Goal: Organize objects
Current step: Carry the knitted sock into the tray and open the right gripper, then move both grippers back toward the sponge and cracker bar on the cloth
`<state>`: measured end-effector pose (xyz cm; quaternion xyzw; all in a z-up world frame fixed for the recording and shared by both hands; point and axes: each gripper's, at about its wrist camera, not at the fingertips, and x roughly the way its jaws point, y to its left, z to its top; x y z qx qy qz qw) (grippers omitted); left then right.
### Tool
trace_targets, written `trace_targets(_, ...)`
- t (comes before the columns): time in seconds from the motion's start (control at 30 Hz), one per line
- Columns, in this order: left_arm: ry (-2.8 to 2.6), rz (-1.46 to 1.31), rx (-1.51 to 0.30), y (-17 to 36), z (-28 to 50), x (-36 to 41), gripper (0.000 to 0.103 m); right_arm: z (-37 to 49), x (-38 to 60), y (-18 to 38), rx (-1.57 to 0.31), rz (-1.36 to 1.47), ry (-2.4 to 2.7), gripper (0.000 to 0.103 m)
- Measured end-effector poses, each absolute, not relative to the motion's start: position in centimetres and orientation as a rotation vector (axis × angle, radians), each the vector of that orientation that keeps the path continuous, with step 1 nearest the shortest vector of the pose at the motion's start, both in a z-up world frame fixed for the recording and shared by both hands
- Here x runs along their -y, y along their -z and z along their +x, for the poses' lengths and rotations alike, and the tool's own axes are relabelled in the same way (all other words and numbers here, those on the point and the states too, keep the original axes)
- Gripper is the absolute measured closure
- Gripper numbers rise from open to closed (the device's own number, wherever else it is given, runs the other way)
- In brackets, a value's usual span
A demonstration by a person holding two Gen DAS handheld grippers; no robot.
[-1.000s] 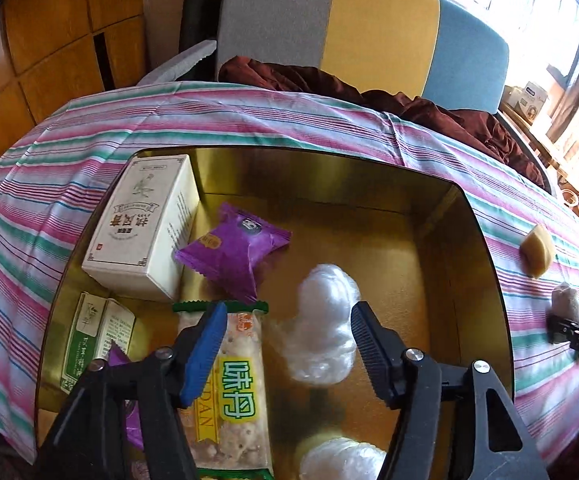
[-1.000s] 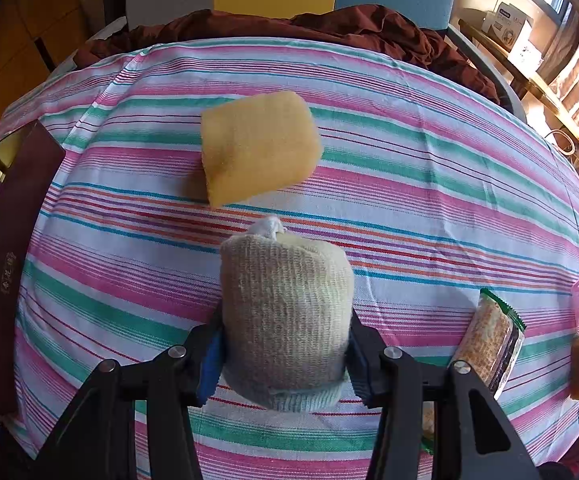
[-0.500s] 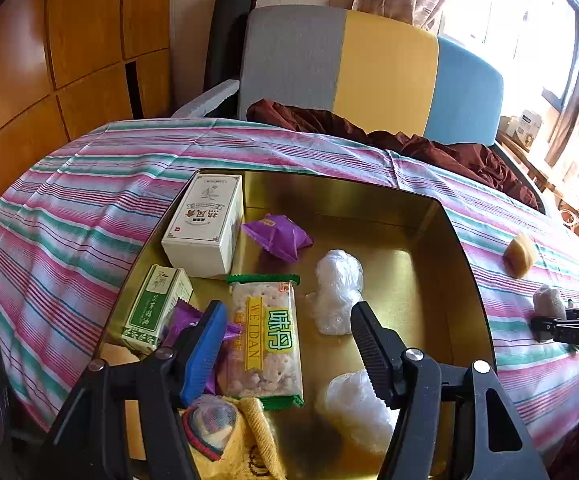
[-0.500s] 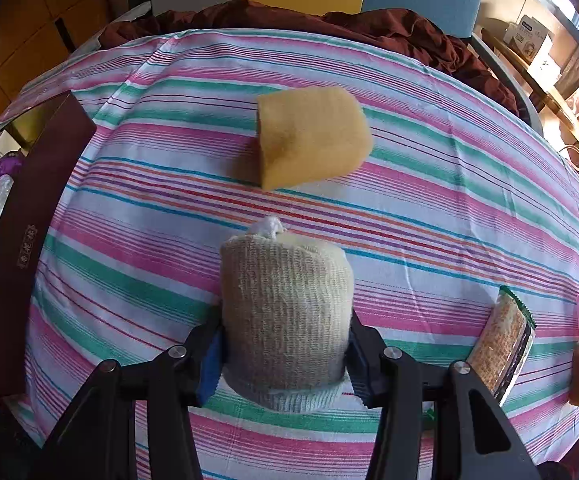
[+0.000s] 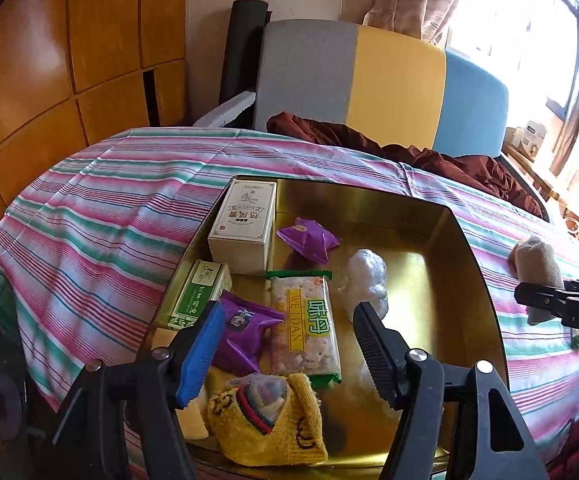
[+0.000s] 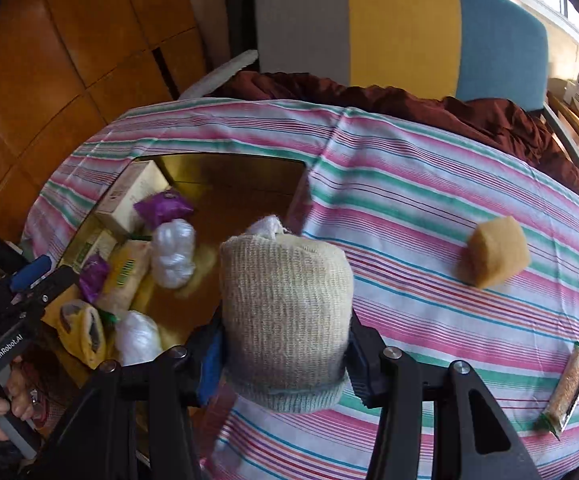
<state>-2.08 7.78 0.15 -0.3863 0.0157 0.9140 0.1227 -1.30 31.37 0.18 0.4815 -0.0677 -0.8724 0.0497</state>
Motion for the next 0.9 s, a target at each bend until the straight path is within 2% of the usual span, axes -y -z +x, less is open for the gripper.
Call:
trace_targets(0.27,-2.690,-1.109,0.023,-0.6,-1.9,-5.8,0.028,-4.1,-25.8,2.0,0.065,1.529,2.581,0.052)
trace_targets(0.43,-2.693,-1.113,0.045,-0.4,-1.8,-5.3,0.028,-5.6,-24.7,4.0,0.024,1.638,2.554,0.050)
trace_targets(0.6,-2.697,-1.123,0.055,-0.3,-1.8,-4.9,0.027,-5.6,-23.8,4.6,0.083,1.629,2.478,0.048)
trace_targets(0.7,-2.703,-1.122,0.059,-0.4,-1.8,-4.7,0.025,-5.0,-23.4,4.2,0.103,1.577,2.453,0.041)
trace_targets(0.9,-2.715,-1.118,0.063,-0.5,-1.7,-4.3,0.023,-3.4,-25.6,2.7,0.171,1.509,2.530,0.041)
